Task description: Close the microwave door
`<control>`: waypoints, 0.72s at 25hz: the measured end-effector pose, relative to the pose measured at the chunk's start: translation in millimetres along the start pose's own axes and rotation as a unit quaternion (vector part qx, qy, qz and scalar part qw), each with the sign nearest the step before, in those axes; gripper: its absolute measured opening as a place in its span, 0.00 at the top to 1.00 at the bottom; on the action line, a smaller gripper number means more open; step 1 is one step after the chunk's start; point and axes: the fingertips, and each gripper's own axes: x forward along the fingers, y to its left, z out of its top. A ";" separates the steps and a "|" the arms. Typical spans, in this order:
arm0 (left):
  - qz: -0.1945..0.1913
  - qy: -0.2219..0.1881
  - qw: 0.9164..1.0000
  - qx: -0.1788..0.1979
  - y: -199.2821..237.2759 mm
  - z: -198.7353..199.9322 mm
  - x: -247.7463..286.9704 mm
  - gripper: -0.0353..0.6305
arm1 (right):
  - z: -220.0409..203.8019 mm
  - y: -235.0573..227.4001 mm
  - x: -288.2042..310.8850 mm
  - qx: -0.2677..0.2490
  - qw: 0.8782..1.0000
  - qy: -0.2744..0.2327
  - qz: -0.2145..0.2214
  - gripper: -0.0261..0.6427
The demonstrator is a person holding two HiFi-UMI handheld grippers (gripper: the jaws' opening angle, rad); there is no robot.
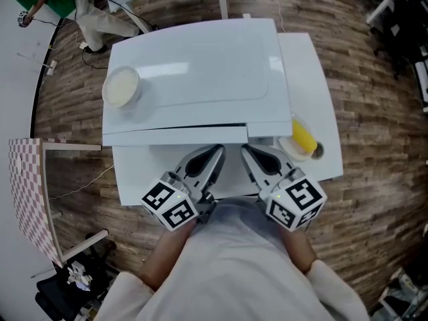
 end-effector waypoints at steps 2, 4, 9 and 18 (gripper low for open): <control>-0.005 0.001 1.000 -0.003 -0.2 -0.7 0.9 0.92 | 0.4 1.1 1.4 0.011 1.000 -0.002 0.000 0.93; -0.010 0.000 1.000 -0.010 -0.3 -0.8 1.4 0.92 | 1.9 8.5 7.4 0.021 1.000 -0.003 0.016 0.93; -0.009 0.001 1.000 -0.016 0.6 -2.6 2.0 0.92 | 9.4 28.3 17.7 0.004 0.999 -0.010 0.053 0.93; -0.011 -0.011 1.000 -0.013 4.7 7.0 7.9 0.92 | 12.9 17.9 25.4 -0.007 0.999 -0.006 0.038 0.93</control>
